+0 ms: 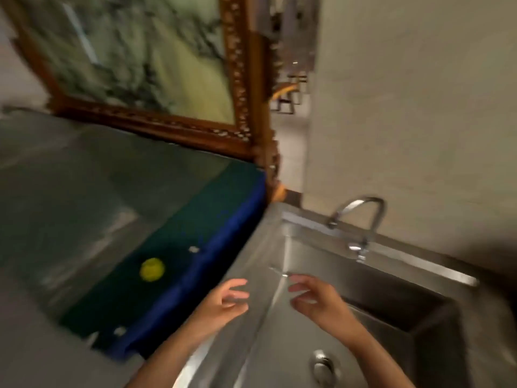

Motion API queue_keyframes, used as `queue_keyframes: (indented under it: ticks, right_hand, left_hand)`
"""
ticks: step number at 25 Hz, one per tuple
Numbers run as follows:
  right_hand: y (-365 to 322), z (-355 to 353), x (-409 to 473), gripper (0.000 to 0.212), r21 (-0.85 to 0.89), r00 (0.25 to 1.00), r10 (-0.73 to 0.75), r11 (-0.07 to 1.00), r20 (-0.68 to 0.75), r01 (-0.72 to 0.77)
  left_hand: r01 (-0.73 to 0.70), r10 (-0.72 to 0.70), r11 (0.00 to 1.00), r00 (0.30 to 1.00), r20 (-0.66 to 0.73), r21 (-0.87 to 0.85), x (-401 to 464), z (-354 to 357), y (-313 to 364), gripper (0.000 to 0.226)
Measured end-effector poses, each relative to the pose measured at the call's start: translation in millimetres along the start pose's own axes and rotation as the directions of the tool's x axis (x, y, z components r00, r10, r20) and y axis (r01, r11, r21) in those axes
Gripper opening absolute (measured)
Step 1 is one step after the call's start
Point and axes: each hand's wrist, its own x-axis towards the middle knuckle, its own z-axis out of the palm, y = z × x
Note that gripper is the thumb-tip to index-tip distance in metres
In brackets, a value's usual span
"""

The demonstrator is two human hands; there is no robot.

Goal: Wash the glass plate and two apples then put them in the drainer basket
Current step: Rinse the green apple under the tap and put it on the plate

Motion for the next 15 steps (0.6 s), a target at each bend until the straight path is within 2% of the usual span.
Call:
queue_keyframes:
  ticks: [2, 5, 9, 11, 13, 15]
  right_hand:
    - [-19, 54, 41, 0.037, 0.018, 0.995, -0.011, 1.0, 0.097, 0.009]
    - [-46, 143, 95, 0.045, 0.06, 0.983, -0.005, 0.998, 0.185, -0.007]
    - [-73, 237, 149, 0.064, 0.002, 0.977, -0.014, 1.0, 0.213, 0.014]
    - [-77, 270, 176, 0.079, -0.017, 0.965, -0.018, 1.0, 0.26, 0.023]
    - [-75, 289, 198, 0.091, -0.051, 0.954, 0.0, 0.999, 0.3, 0.016]
    - [-66, 304, 215, 0.094, -0.11, 0.945, 0.019, 0.994, 0.327, 0.018]
  left_hand:
    - [0.073, -0.079, 0.996, 0.987, -0.141, -0.052, -10, -59, -30, 0.045]
    - [0.149, -0.193, 0.977, 0.921, -0.34, -0.151, -18, -145, -77, 0.043]
    - [0.198, -0.343, 0.915, 0.841, -0.418, -0.352, -3, -219, -123, 0.042]
    - [0.218, -0.338, 0.926, 0.843, -0.419, -0.308, 17, -234, -144, 0.054]
    - [0.22, -0.288, 0.953, 0.873, -0.395, -0.207, 40, -236, -158, 0.07]
    - [0.215, -0.201, 0.977, 0.911, -0.359, -0.002, 65, -232, -170, 0.083]
